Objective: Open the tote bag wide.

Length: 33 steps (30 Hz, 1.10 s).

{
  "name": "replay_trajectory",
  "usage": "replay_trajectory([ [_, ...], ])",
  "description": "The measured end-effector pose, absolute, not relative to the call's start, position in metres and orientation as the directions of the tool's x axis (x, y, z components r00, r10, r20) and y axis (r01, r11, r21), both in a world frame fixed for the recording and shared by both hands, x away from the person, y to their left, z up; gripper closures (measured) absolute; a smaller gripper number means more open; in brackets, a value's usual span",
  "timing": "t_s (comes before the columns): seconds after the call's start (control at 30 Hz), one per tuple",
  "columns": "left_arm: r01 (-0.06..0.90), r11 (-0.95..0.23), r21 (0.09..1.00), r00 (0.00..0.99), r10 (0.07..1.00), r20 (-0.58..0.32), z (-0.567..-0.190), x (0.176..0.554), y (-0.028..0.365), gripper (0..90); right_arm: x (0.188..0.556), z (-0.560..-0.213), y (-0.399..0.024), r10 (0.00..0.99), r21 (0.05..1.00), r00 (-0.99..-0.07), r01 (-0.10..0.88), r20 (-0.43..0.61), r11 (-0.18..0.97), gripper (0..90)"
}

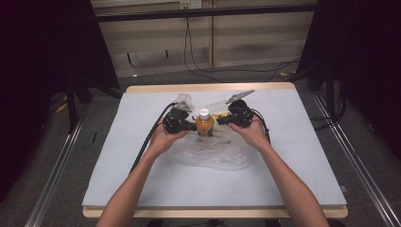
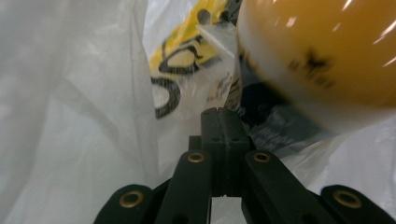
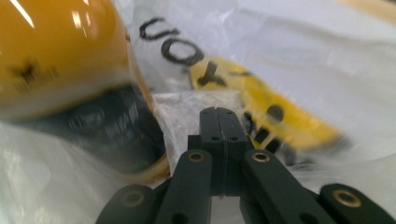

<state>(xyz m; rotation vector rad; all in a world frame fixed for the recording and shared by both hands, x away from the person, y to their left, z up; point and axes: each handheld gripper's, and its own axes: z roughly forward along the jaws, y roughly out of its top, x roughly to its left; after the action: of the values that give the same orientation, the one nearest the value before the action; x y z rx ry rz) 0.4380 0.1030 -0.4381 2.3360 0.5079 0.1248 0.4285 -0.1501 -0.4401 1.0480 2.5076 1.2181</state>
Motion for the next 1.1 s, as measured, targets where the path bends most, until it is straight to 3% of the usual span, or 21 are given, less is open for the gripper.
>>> replay_trajectory([
  [0.3, 0.299, -0.759, 0.579, 0.932, 0.361, -0.008, -0.468, 0.433, 0.105, 90.0, 0.422, -0.476, -0.149, 0.635, 0.642, -0.763, 0.548, 0.12, 0.537, 90.0],
  [0.43, 0.322, -0.747, 0.581, 0.924, 0.381, -0.022, -0.469, 0.431, 0.11, 90.0, 0.419, -0.476, -0.152, 0.633, 0.623, -0.768, 0.544, 0.1, 0.562, 90.0],
  [0.67, 0.293, -0.807, 0.514, 0.931, 0.363, 0.04, -0.463, 0.429, 0.122, 90.0, 0.406, -0.466, -0.166, 0.618, 0.524, -0.786, 0.532, 0.013, 0.665, 90.0],
  [0.87, 0.322, -0.833, 0.449, 0.909, 0.405, 0.1, -0.459, 0.433, 0.144, 90.0, 0.398, -0.464, -0.194, 0.627, 0.493, -0.779, 0.547, 0.005, 0.676, 90.0],
  [1.0, 0.34, -0.82, 0.46, 0.901, 0.424, 0.089, -0.46, 0.438, 0.16, 90.0, 0.394, -0.463, -0.218, 0.655, 0.474, -0.755, 0.577, -0.001, 0.666, 90.0],
  [1.03, 0.391, -0.792, 0.47, 0.879, 0.472, 0.064, -0.461, 0.434, 0.161, 90.0, 0.393, -0.463, -0.225, 0.658, 0.478, -0.753, 0.576, -0.004, 0.663, 90.0],
  [1.1, 0.314, -0.84, 0.442, 0.908, 0.402, 0.12, -0.459, 0.436, 0.162, 90.0, 0.39, -0.463, -0.235, 0.669, 0.481, -0.743, 0.591, 0.013, 0.647, 90.0],
])
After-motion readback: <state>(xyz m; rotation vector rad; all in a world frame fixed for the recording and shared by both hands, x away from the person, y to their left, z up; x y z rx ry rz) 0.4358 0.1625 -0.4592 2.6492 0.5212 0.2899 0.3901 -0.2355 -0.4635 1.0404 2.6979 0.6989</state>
